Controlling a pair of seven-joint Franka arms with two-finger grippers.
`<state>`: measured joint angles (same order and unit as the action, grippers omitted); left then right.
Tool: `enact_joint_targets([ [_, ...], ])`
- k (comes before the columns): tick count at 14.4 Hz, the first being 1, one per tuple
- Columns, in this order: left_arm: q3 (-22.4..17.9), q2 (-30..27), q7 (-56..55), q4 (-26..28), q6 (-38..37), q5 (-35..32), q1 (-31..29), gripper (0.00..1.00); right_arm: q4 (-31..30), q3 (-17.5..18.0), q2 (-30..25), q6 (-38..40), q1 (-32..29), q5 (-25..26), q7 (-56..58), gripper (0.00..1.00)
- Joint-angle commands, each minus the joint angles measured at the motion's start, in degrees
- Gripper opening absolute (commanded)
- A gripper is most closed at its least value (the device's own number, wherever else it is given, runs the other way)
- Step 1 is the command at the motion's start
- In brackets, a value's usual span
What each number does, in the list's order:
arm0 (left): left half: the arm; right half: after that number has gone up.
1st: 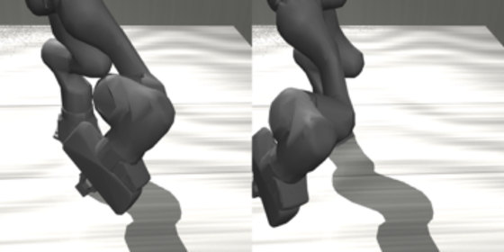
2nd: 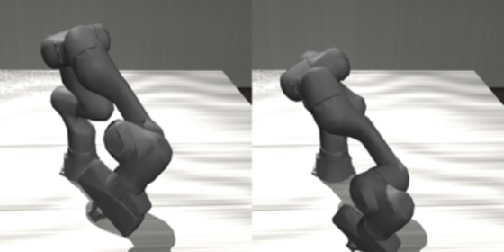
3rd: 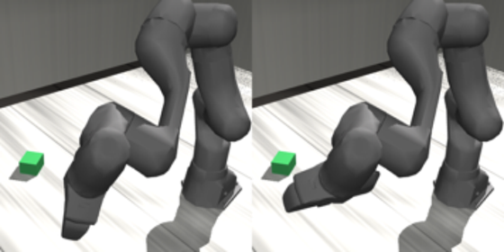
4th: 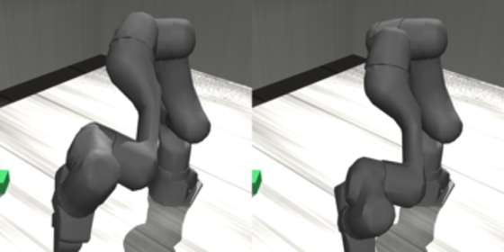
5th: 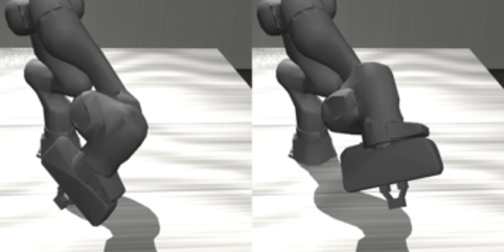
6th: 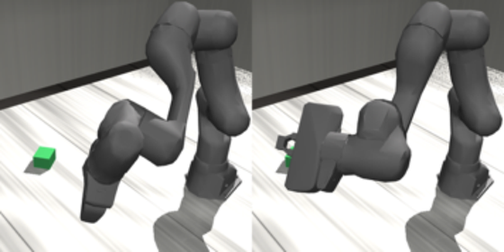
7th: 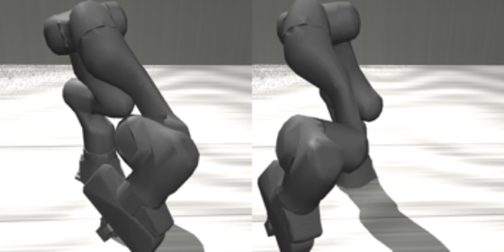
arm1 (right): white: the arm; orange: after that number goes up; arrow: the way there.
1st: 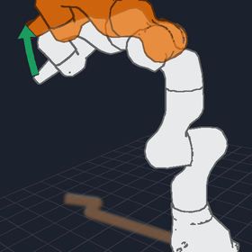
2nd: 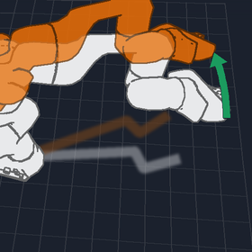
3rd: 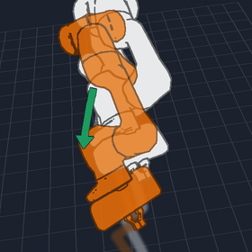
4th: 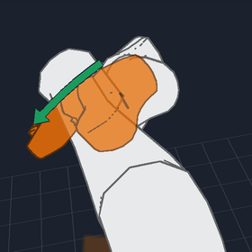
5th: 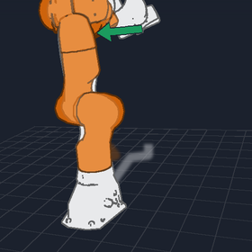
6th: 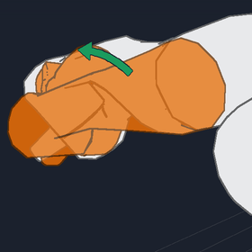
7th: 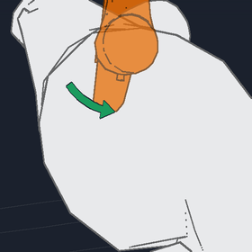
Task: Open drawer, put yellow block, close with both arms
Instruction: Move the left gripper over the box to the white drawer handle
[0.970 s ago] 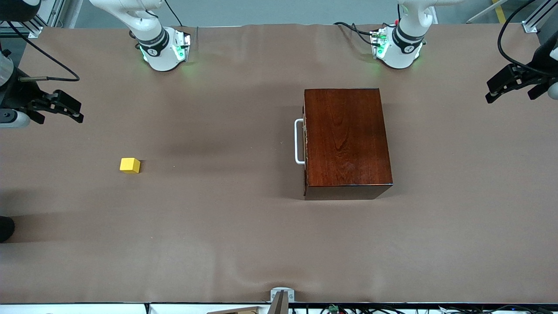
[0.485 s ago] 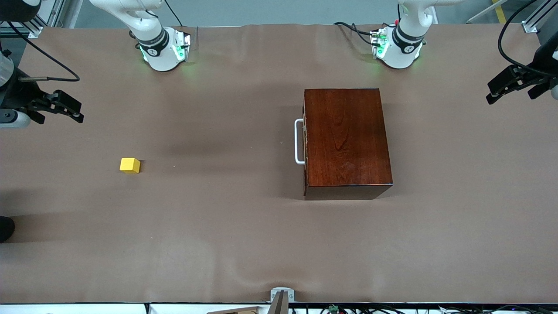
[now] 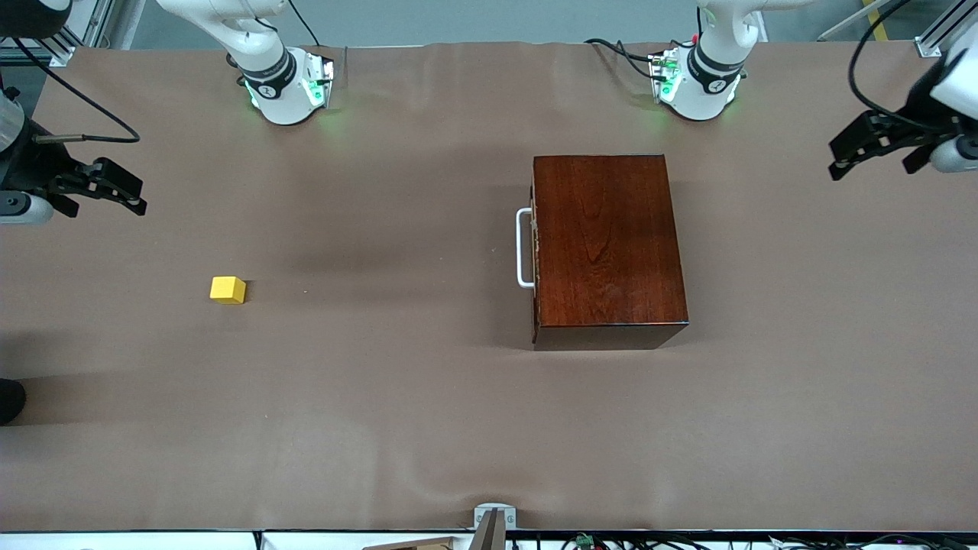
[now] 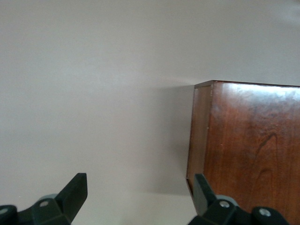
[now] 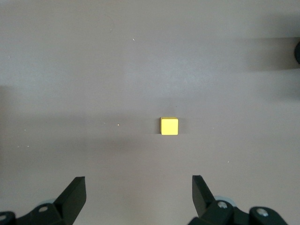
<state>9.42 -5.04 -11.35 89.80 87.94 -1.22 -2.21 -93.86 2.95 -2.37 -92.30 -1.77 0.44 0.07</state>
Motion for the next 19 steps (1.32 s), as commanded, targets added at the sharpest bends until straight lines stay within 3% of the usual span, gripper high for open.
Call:
enact_joint_targets([
  [1, 2.96, 1.96, -3.23, -2.17, -1.28, -0.01, 0.19, 1.0, 0.08, 0.56, 0.0, -0.07, -0.96, -0.79, 0.28, 1.0],
  [4, 8.57, 4.76, -6.92, -3.04, -1.11, 0.16, 0.28, 1.0, 0.08, 0.56, 0.0, 0.02, -0.96, -0.79, 0.28, 1.0],
  [8, 15.44, 11.52, -15.61, -8.66, -1.02, -0.01, 1.85, 1.0, -0.01, 0.56, 0.0, 0.1, -0.96, -0.79, 0.28, 1.0],
  [15, 14.84, 24.18, -30.29, -14.39, 3.54, -8.87, 19.33, 1.0, -0.01, 0.56, 0.0, 0.02, -0.87, -0.79, 0.37, 1.0],
  [19, 14.58, 30.15, -37.85, -15.88, 8.38, -13.45, 26.01, 1.0, 0.08, 0.56, 0.0, 0.02, -0.87, -0.79, 0.28, 1.0],
])
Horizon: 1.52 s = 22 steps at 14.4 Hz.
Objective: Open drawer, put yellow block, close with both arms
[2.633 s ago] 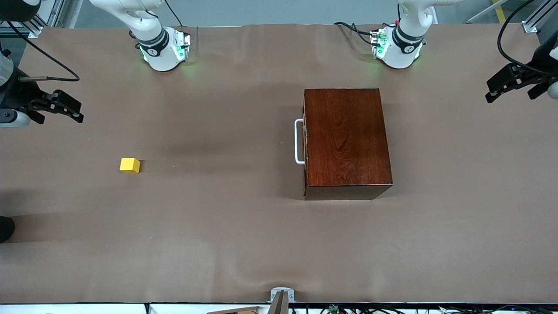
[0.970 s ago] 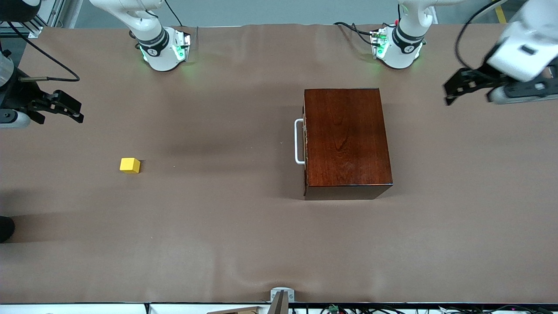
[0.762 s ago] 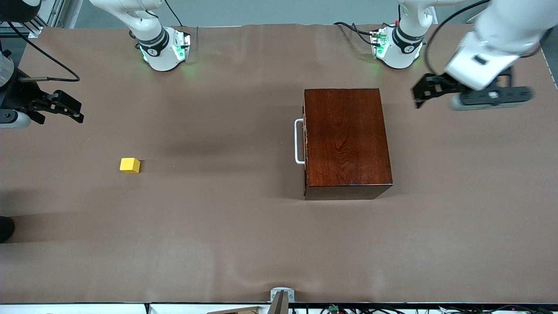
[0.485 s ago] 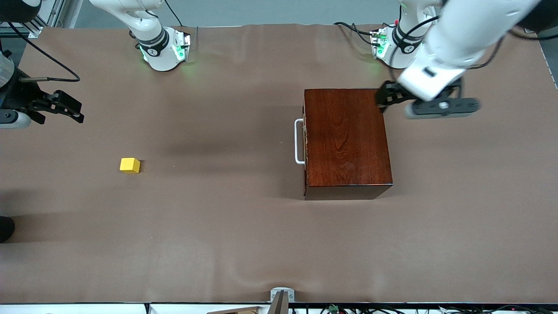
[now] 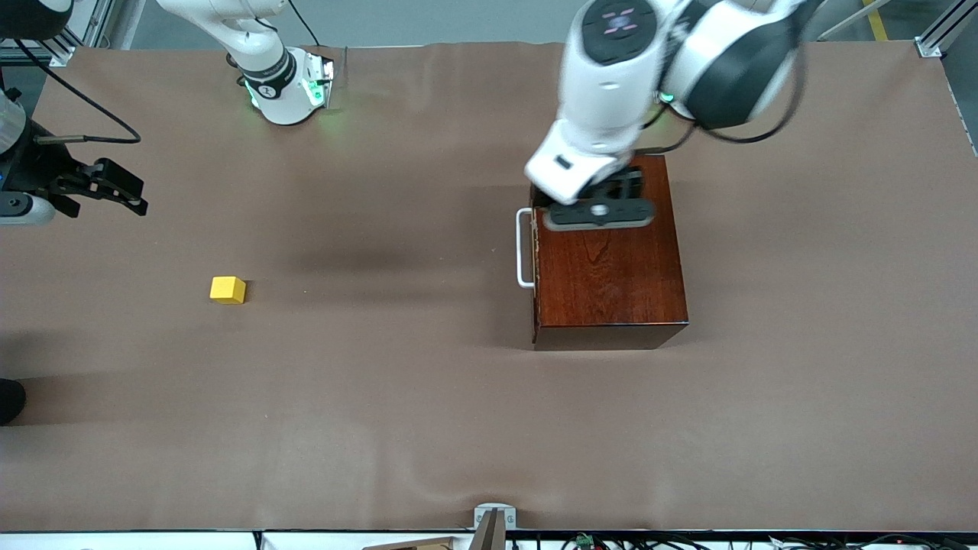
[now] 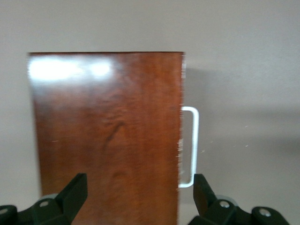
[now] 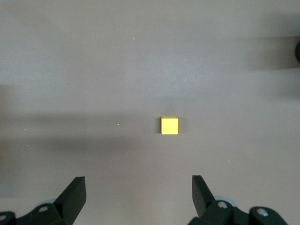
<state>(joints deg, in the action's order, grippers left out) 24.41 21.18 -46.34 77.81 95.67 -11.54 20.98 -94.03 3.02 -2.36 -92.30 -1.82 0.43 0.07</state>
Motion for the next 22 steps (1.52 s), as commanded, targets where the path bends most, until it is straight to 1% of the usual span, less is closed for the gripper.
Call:
enact_joint_targets([
  [1, -0.41, 5.69, -4.45, -4.59, 1.52, -5.14, 4.66, 1.0, 0.16, 0.49, -0.02, 0.02, -0.82, -0.79, 0.28, 1.0],
  [4, -0.68, 11.23, -7.97, -5.91, 3.46, -11.03, 10.29, 1.0, 0.25, 0.49, -0.02, -0.07, -0.73, -0.79, 0.28, 1.0],
  [5, -1.98, 13.34, -9.81, -7.22, 3.9, -11.48, 12.22, 1.0, 0.25, 0.49, -0.02, -0.07, -0.82, -0.79, 0.28, 1.0],
  [6, -4.78, 15.62, -11.31, -8.63, 4.08, -11.49, 15.81, 1.0, 0.25, 0.49, -0.02, -0.07, -0.82, -0.79, 0.28, 1.0],
  [7, -8.98, 17.21, -11.76, -9.34, 4.08, -11.49, 19.93, 1.0, 0.25, 0.49, -0.02, -0.07, -0.82, -0.79, 0.28, 1.0],
  [9, -18.65, 18.01, -11.32, -9.52, 4.17, -11.23, 28.02, 1.0, 0.25, 0.49, -0.02, -0.07, -0.73, -0.79, 0.28, 1.0],
  [10, -20.43, 19.32, -11.41, -9.44, 4.17, -11.05, 29.54, 1.0, 0.25, 0.49, -0.02, -0.07, -0.73, -0.79, 0.28, 1.0],
  [14, -20.89, 22.05, -11.76, -9.52, 4.17, -11.05, 29.73, 1.0, 0.42, 0.49, 0.77, -0.16, -1.08, -0.79, 0.37, 1.0],
  [17, -20.98, 22.84, -11.59, -9.35, 4.7, -11.05, 29.82, 1.0, 0.42, 0.41, 1.04, -0.33, -1.08, -0.7, 0.37, 1.0],
  [22, -20.89, 25.04, -13.24, -9.44, 8.82, -10.7, 29.73, 1.0, 0.51, 0.49, 1.04, -0.77, -1.0, -0.7, 0.37, 1.0],
])
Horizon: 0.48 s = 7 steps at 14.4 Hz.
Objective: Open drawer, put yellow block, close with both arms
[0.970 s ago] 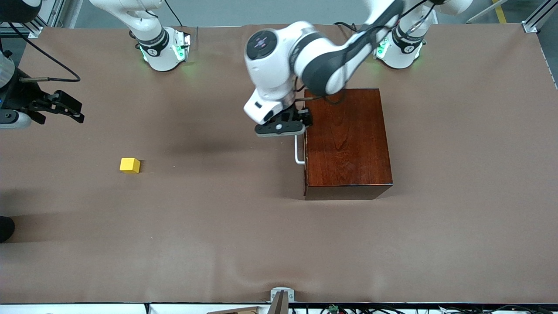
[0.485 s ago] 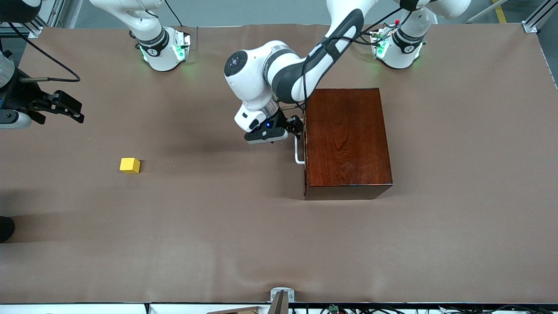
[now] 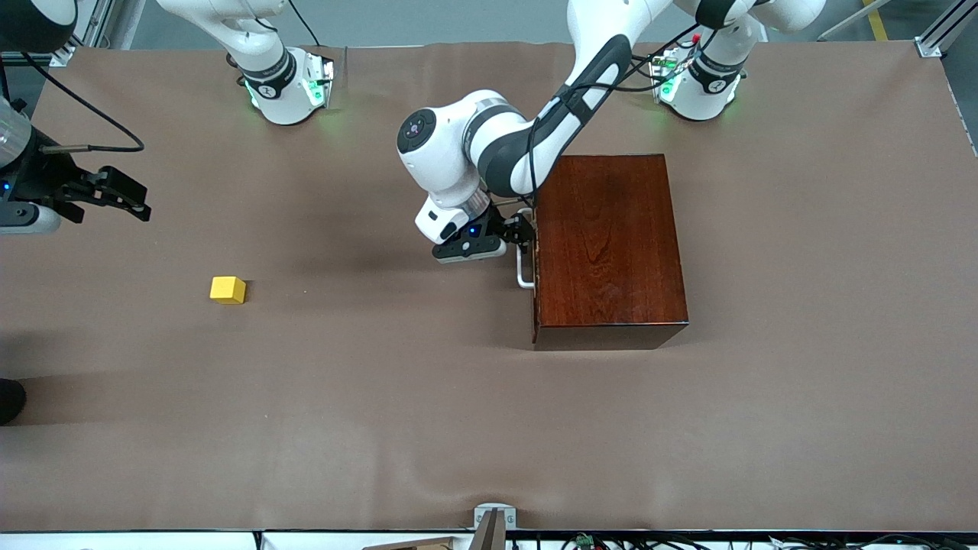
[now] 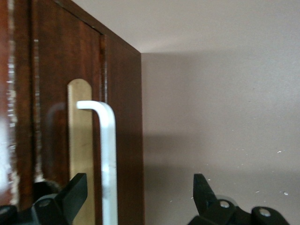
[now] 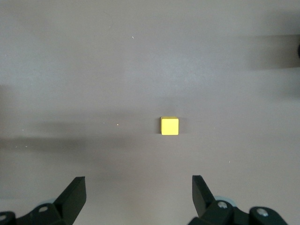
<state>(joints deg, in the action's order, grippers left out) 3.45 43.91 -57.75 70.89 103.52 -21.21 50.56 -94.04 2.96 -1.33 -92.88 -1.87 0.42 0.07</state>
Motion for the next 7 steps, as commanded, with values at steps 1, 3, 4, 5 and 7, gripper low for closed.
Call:
enact_joint_targets([
  [1, 0.07, 2.67, -3.06, -2.51, 1.33, -1.03, 0.16, 1.0, 0.44, 0.47, 0.01, -0.2, -1.03, -0.68, 0.37, 1.0],
  [3, 0.15, 3.02, -3.25, -2.51, 1.42, -1.03, 0.16, 1.0, 0.53, 0.47, 0.1, -0.2, -1.03, -0.59, 0.37, 1.0],
  [4, 0.15, 3.02, -3.34, -2.51, 1.42, -1.03, 0.16, 1.0, 0.53, 0.55, 0.1, -0.2, -0.94, -0.59, 0.37, 1.0],
  [5, 0.42, 3.11, -3.69, -2.51, 1.42, -0.94, 0.16, 1.0, 0.53, 0.47, 0.1, -0.2, -0.86, -0.59, 0.37, 1.0],
  [7, 0.59, 3.2, -7.54, -2.51, 4.4, 0.36, 0.16, 1.0, 1.05, 0.55, 0.1, -0.2, -0.94, -0.07, 0.46, 1.0],
])
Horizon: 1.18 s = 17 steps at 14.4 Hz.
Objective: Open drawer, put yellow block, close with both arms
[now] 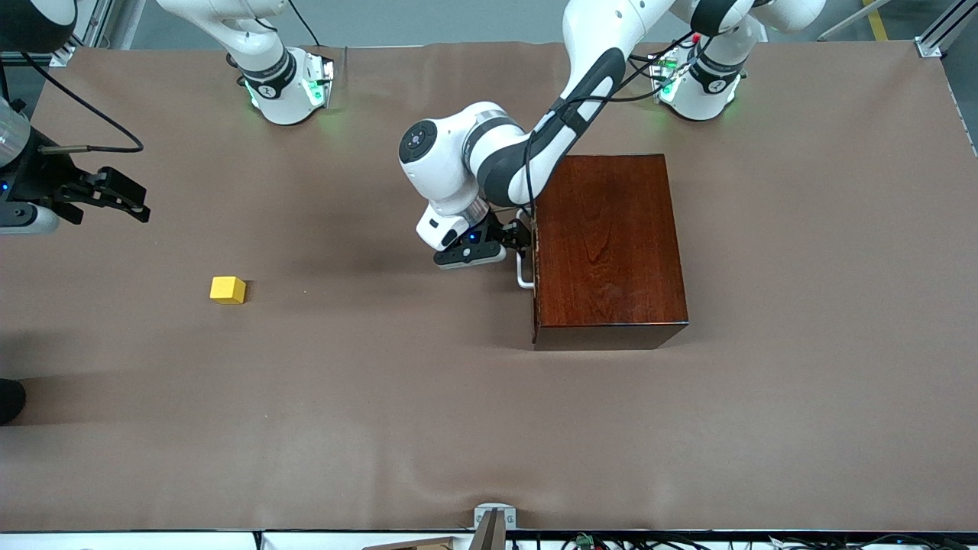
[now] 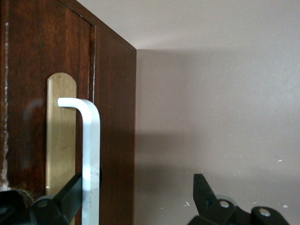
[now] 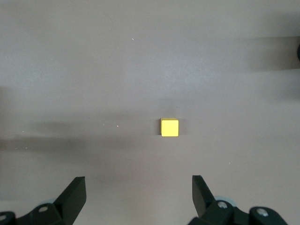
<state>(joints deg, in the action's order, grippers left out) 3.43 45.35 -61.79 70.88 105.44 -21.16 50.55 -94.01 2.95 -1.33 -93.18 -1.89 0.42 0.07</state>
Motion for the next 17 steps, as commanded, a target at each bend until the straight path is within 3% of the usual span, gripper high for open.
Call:
enact_joint_targets([
  [1, 0.62, 2.02, -4.39, -2.59, 3.89, 1.46, 0.25, 1.0, 1.71, 0.57, 0.18, 0.11, -1.01, -0.16, 0.46, 1.0],
  [17, 0.7, 3.17, -15.56, -2.94, 15.5, 1.91, 2.27, 1.0, 2.34, 0.48, 8.44, -7.8, -1.36, -0.25, 0.46, 1.0],
])
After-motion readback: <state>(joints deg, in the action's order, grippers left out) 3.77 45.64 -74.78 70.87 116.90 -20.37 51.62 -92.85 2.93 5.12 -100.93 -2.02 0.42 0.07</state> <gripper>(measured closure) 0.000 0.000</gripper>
